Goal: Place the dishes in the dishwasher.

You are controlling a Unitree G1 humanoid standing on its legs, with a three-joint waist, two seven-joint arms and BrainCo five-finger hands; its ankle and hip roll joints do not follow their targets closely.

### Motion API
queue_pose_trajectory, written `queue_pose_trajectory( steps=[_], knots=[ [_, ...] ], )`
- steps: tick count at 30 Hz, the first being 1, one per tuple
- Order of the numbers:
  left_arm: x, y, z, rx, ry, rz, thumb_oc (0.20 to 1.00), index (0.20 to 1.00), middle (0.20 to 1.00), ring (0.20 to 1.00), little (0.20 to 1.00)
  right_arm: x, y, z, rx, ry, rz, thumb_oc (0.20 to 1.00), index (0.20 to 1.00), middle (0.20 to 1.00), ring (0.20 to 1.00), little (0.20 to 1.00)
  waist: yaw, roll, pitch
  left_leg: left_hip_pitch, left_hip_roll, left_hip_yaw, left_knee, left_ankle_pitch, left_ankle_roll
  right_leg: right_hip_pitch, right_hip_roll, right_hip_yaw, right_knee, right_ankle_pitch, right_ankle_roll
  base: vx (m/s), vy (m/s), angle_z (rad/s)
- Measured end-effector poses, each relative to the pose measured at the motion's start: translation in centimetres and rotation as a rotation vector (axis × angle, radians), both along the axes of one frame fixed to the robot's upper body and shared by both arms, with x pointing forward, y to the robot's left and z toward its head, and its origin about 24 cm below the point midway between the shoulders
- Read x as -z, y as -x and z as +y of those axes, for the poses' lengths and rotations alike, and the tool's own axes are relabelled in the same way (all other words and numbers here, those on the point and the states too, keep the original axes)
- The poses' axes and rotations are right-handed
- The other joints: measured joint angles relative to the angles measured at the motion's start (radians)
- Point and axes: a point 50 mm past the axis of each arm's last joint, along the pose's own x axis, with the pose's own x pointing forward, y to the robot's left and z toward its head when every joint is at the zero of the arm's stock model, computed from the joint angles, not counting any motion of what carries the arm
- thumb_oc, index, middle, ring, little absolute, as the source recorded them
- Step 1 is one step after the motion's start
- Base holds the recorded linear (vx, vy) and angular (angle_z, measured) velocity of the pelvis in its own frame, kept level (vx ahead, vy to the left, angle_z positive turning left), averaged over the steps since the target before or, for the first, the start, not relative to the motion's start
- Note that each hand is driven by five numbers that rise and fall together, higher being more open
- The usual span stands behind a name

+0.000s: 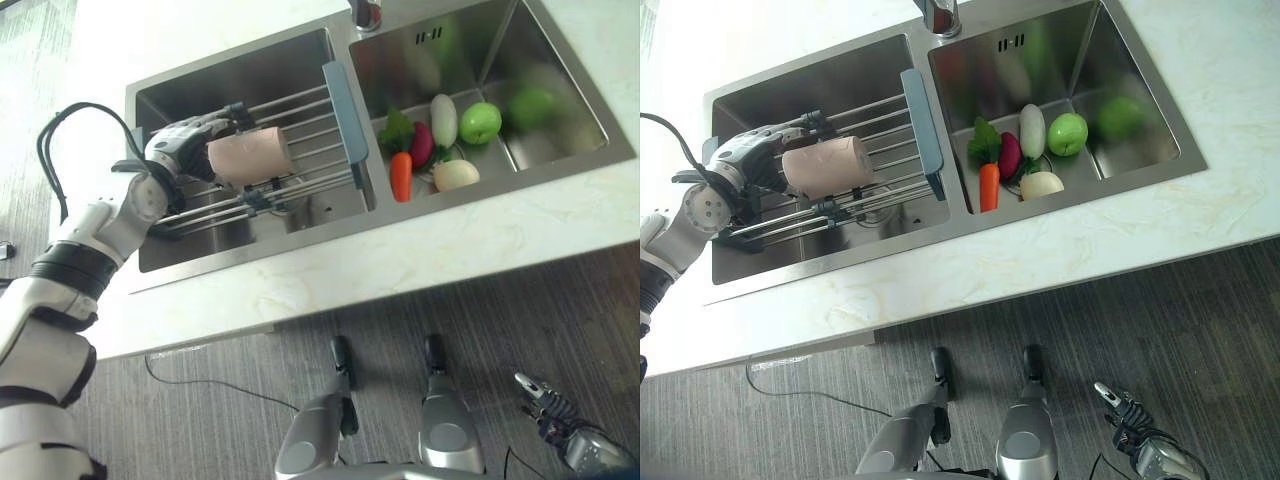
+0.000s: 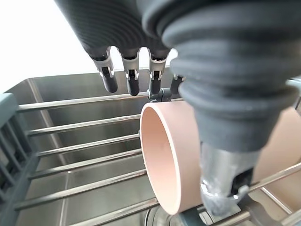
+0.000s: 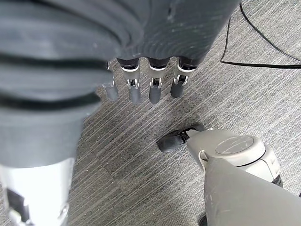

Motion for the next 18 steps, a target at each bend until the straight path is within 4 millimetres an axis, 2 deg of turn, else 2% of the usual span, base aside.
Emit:
queue_pose_trajectory(
  steps=[11, 18],
  knots=[
    [0.1, -0.05, 0.37, -0.037, -0.001, 0.011, 1.0, 1.0, 1.0, 1.0, 1.0, 0.02, 0.05, 0.0, -0.001, -0.002, 0.001, 1.0, 1.0, 1.0, 1.0, 1.0, -0.006, 0.0, -0.002, 0.002, 0.0, 0.001, 0.0, 0.002, 0.0, 0.002, -0.001, 0.001, 0.0, 0.002, 0.002, 0.0, -0.009, 0.0],
    [0.87, -0.12, 0.65, -0.052, -0.015, 0.051, 1.0, 1.0, 1.0, 1.0, 1.0, 0.15, 0.28, -0.03, 0.002, -0.005, 0.01, 1.0, 1.0, 1.0, 1.0, 1.0, -0.027, 0.0, -0.003, 0.01, -0.004, 0.02, 0.0, 0.002, 0.0, 0.002, -0.006, 0.015, 0.0, 0.006, 0.006, 0.02, -0.002, -0.05]
  ],
)
